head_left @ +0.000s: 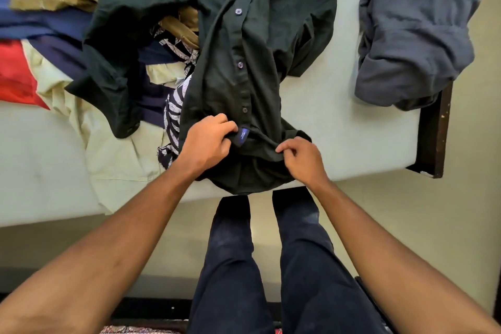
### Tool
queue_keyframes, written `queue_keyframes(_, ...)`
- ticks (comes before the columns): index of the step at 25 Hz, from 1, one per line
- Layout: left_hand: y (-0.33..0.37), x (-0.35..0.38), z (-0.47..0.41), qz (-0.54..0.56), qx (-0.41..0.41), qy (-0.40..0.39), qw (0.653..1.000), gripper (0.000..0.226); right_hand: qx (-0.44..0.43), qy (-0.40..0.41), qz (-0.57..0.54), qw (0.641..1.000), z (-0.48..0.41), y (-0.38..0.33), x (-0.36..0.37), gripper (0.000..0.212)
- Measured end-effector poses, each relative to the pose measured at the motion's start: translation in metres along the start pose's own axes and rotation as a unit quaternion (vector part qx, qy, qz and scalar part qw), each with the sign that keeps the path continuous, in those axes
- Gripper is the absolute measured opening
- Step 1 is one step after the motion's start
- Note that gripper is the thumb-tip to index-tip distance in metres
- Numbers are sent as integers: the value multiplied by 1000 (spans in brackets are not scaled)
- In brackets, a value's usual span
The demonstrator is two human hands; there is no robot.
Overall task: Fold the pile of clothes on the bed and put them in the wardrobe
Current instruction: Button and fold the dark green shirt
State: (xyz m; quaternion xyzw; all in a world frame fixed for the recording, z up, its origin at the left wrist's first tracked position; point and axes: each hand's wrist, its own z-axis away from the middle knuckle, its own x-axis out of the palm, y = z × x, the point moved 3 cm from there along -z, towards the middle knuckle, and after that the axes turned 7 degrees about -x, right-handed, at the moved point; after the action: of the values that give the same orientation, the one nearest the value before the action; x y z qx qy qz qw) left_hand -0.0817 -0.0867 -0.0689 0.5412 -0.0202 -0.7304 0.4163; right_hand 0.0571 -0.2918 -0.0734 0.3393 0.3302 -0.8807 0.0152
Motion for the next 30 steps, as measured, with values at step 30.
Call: queue_keyframes(30, 10, -5, -14, -58, -279, 32, 958, 41, 79, 160, -219, 959, -6, -6, -46, 36)
